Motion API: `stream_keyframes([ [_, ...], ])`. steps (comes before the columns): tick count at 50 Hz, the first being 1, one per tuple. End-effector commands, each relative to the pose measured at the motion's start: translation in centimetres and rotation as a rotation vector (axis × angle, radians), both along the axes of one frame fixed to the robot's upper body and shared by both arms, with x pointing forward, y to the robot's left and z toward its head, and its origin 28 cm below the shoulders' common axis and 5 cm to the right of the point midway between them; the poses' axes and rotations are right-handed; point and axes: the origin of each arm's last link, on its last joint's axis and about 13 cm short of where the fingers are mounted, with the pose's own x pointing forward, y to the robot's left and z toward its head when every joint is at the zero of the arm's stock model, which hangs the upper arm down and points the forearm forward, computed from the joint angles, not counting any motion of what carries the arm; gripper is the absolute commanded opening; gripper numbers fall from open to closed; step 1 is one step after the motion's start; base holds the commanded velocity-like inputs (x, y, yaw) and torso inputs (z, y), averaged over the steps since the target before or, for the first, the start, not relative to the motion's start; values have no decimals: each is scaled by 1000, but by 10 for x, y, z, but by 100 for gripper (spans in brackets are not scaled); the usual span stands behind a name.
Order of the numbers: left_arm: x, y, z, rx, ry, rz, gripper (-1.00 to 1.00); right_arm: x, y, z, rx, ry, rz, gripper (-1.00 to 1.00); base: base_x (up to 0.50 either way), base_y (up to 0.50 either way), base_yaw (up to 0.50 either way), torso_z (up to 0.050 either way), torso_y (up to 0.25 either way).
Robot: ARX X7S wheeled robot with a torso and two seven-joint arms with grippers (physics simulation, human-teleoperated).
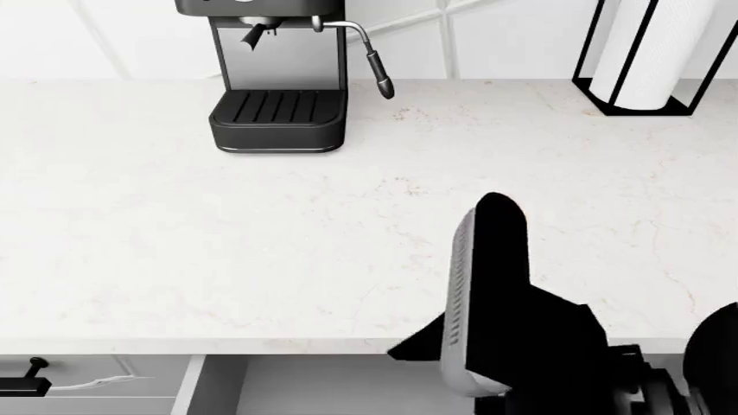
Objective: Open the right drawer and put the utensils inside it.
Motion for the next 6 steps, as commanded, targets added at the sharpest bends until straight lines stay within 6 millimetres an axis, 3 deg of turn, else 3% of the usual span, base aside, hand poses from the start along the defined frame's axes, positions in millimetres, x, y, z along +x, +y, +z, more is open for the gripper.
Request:
stream_keyframes([
  [1,-1,0,0,-1,-3,1,100,6,2,14,62,-106,-42,100,0,0,0,0,0],
  [6,-1,0,0,-3,-5,2,100,9,3,19,86,-152,-63,100,0,0,0,0,0],
])
